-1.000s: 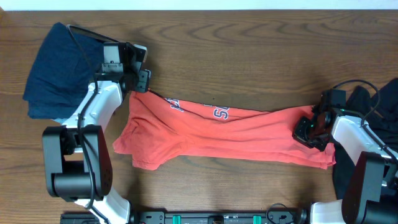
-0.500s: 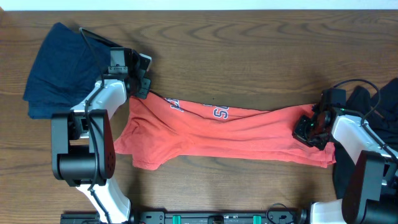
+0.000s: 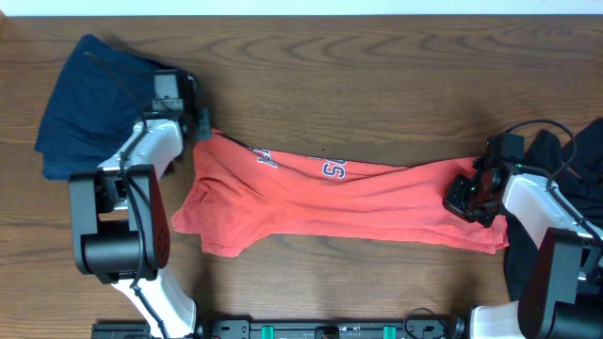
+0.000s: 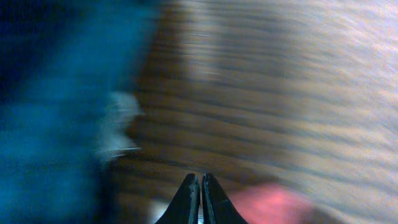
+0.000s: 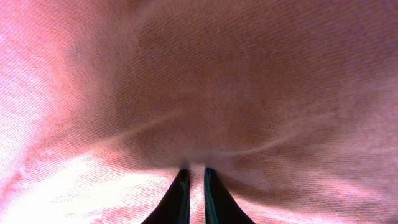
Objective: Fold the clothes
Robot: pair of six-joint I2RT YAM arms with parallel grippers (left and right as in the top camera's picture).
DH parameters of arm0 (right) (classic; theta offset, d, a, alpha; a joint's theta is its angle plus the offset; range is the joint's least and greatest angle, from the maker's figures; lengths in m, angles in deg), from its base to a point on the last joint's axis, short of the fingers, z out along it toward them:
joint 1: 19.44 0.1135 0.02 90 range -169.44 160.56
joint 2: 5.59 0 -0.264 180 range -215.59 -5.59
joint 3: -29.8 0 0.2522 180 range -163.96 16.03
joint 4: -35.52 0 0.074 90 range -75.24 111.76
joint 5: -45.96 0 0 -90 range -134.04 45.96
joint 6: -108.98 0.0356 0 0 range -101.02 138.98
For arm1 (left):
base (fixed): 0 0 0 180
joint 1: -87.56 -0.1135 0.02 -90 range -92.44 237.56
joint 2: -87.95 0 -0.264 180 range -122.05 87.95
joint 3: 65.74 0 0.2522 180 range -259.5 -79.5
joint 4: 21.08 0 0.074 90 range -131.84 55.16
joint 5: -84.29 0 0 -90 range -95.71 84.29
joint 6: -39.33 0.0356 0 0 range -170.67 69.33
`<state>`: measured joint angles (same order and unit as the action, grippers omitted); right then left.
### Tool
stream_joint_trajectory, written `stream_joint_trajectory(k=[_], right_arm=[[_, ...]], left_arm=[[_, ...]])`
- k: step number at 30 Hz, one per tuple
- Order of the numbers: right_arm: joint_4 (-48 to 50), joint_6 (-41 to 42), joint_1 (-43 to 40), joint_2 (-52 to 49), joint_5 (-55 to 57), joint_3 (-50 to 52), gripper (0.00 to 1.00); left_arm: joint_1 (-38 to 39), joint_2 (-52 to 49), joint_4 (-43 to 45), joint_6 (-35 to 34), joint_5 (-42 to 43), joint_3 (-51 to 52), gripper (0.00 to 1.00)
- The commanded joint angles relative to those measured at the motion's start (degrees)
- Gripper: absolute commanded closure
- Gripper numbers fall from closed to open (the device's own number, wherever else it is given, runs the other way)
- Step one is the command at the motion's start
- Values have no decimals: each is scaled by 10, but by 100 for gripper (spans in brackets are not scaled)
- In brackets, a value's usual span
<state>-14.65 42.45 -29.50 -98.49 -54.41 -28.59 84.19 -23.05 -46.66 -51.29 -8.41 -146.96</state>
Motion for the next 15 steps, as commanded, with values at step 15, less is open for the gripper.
stream_joint_trajectory(k=[15], right_arm=[[2,22,-5,-50,70,28,84]], left_arm=[[-13,51,4,-24,104,-16,68]])
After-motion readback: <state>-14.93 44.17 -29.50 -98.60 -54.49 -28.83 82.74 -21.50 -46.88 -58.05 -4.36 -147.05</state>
